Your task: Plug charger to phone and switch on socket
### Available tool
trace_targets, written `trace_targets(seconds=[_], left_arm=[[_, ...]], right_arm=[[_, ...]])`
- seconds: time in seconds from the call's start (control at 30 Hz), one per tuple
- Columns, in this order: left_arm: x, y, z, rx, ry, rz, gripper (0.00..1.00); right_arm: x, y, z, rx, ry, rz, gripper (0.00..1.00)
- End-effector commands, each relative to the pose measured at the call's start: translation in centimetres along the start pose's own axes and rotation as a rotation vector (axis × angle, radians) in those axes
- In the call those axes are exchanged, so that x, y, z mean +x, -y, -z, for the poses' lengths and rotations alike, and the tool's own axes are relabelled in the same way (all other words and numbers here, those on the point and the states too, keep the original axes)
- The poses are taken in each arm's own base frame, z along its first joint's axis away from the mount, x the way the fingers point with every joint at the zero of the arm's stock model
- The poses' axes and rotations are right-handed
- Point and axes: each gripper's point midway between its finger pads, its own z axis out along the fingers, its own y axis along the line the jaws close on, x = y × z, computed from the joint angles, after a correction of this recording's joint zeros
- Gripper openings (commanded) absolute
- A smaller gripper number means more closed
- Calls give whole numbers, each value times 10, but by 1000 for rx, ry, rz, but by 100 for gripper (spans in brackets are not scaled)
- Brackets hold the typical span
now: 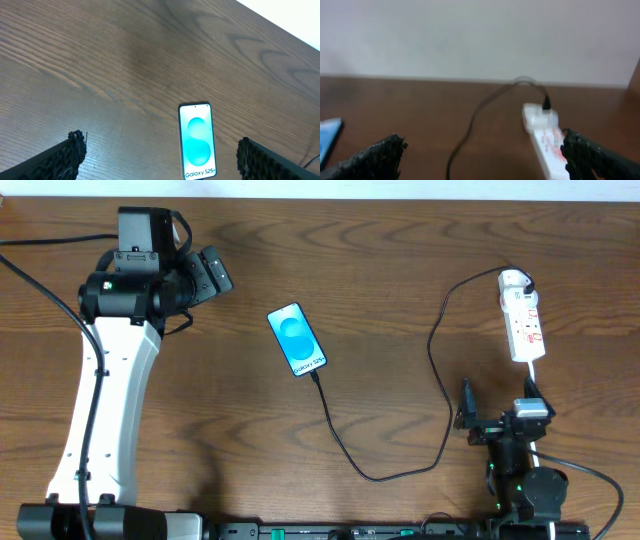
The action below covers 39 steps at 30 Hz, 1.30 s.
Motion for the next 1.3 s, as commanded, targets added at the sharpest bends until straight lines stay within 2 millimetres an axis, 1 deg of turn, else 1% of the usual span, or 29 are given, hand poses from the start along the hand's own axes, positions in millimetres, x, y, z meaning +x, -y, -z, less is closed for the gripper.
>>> trace_targets(seconds=[0.0,0.83,1.0,1.07,1.17,1.27], left_arm=[[1,-2,-2,-11,-4,-3,98],[1,-2,-2,-12,-5,-4,98],[9,-9,-2,-43,-33,-3,98],[12,-16,-1,-78,-45,-2,98],[12,-27,2,-135,-25,-4,98],[16,-39,10,-177,4,-6,98]], right_arm=[[15,-5,0,-19,-56,-6,99],[15,-4,0,-18,-56,-6,99],[15,-4,0,-18,-56,-6,99],[15,-4,0,-18,-56,-6,99],[15,-4,0,-18,-56,-6,99],[15,-4,0,-18,-56,-7,99]])
